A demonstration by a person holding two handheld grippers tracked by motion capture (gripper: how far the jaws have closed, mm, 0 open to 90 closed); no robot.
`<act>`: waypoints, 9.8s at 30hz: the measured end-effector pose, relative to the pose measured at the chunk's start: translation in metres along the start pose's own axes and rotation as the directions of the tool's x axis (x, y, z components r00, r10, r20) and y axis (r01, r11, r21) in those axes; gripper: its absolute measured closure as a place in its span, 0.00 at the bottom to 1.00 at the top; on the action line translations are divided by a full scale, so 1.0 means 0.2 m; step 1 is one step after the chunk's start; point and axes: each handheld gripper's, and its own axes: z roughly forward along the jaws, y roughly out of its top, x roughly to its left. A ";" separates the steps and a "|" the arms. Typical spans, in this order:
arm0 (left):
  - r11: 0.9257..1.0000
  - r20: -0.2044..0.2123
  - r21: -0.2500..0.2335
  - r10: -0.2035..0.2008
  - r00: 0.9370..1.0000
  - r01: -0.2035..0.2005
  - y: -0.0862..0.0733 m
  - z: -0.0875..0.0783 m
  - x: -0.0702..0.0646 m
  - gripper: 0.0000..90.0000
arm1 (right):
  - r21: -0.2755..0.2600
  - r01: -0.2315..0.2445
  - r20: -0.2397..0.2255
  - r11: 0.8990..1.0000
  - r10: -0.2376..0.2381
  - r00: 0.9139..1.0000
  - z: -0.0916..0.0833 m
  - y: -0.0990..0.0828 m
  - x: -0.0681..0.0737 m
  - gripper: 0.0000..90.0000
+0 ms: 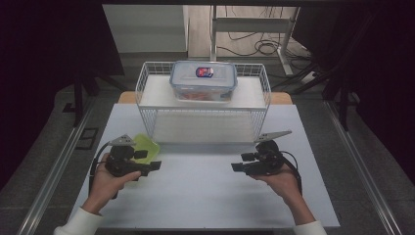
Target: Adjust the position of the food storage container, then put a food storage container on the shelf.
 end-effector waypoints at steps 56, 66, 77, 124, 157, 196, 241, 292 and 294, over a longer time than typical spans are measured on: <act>0.945 -0.165 0.326 0.024 0.986 0.032 0.13 0.33 0.47 1.00 | 0.023 -0.034 0.014 0.999 0.034 0.999 0.03 -0.02 -0.06 0.40; 0.944 -0.092 0.328 0.058 0.994 -0.025 0.08 0.34 0.34 1.00 | 0.029 -0.030 0.012 0.999 0.030 0.999 0.04 -0.02 -0.05 0.40; 0.969 -0.221 0.232 -0.031 0.975 0.084 -0.06 -0.03 0.44 1.00 | 0.032 -0.038 0.015 0.999 0.038 0.999 0.04 -0.03 -0.06 0.40; 0.959 0.001 0.269 -0.092 0.996 0.088 -0.22 0.26 0.10 1.00 | 0.035 -0.034 0.025 0.999 0.033 0.999 0.03 -0.02 -0.05 0.40; 0.982 0.023 0.187 -0.030 0.999 0.026 -0.11 0.39 -0.08 0.99 | 0.024 -0.069 0.006 0.997 0.068 0.998 0.02 -0.04 -0.05 0.37; 0.961 0.229 0.101 -0.275 0.934 0.258 -0.12 0.26 -0.09 0.38 | 0.022 -0.221 -0.070 0.975 0.222 0.973 0.16 -0.16 -0.03 0.35; 0.919 0.385 0.174 -0.395 0.834 0.355 -0.20 0.46 0.03 0.90 | 0.008 -0.411 -0.202 0.912 0.404 0.892 0.35 -0.23 -0.09 0.88; 0.980 0.406 -0.021 -0.174 0.897 0.200 0.01 0.12 -0.13 0.90 | -0.199 -0.108 -0.189 0.974 0.070 0.979 0.03 -0.04 0.12 0.88; 0.980 0.404 -0.023 -0.171 0.899 0.197 0.02 0.12 -0.14 0.90 | -0.202 -0.110 -0.194 0.973 0.071 0.978 0.03 -0.04 0.12 0.88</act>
